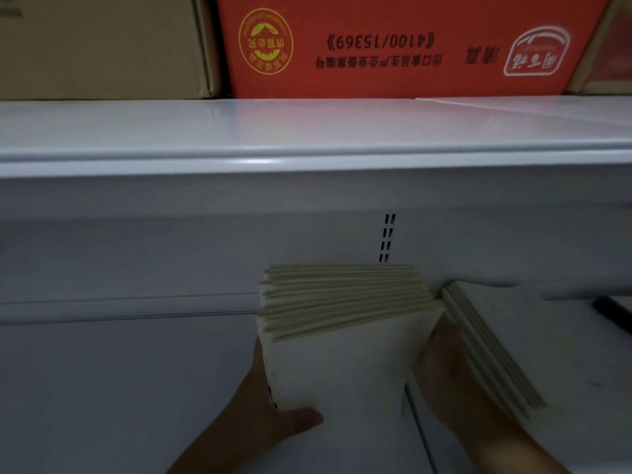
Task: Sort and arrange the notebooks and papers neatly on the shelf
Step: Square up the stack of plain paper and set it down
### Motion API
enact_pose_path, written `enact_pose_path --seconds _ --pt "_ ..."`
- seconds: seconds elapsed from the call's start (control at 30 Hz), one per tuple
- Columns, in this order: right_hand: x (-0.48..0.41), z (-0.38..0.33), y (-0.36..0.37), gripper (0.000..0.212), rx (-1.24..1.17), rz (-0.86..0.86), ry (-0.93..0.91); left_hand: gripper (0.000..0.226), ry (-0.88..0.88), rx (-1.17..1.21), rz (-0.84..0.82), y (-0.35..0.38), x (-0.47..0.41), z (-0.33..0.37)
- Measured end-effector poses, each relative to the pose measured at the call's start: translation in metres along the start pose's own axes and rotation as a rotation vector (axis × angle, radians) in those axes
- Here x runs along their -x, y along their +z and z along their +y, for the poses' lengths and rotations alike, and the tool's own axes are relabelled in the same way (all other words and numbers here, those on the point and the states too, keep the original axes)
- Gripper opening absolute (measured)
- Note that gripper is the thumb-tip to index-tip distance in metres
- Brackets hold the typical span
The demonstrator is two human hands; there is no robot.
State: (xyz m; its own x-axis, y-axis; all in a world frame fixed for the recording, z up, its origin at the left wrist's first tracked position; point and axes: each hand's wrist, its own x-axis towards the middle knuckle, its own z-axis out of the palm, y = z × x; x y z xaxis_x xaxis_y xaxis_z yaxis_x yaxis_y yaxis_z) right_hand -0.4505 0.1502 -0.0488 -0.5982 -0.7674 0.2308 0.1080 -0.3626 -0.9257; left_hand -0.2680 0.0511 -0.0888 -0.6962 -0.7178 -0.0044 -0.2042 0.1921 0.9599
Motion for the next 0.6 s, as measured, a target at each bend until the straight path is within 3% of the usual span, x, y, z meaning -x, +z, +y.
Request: enact_pose_path --seconds 0.1,0.17,0.27,0.33,0.4,0.5,0.6 --pt "0.014 0.027 -0.017 0.029 0.307 -0.113 0.039 0.125 0.006 0.020 0.005 -0.006 -0.007 -0.003" --pt "0.015 0.026 -0.017 0.053 0.492 -0.122 -0.014 0.118 0.022 0.062 0.028 -0.010 -0.013 0.000" --pt "-0.001 0.010 -0.013 0.055 0.503 -0.155 0.212 0.102 -0.028 0.127 -0.012 -0.016 -0.015 0.016" --pt "-0.013 0.007 -0.016 0.048 0.534 -0.223 0.502 0.100 -0.173 0.227 -0.059 -0.018 -0.018 0.019" --pt "-0.020 0.012 -0.022 0.054 0.559 -0.227 0.669 0.100 -0.352 0.319 -0.109 -0.013 -0.021 0.018" --pt "-0.025 0.023 -0.025 0.069 0.538 -0.117 0.775 0.094 -0.511 0.411 -0.093 -0.003 -0.028 0.014" --pt "-0.031 0.022 -0.028 0.060 0.416 -0.010 0.764 0.069 -0.580 0.439 -0.031 0.002 -0.037 0.013"
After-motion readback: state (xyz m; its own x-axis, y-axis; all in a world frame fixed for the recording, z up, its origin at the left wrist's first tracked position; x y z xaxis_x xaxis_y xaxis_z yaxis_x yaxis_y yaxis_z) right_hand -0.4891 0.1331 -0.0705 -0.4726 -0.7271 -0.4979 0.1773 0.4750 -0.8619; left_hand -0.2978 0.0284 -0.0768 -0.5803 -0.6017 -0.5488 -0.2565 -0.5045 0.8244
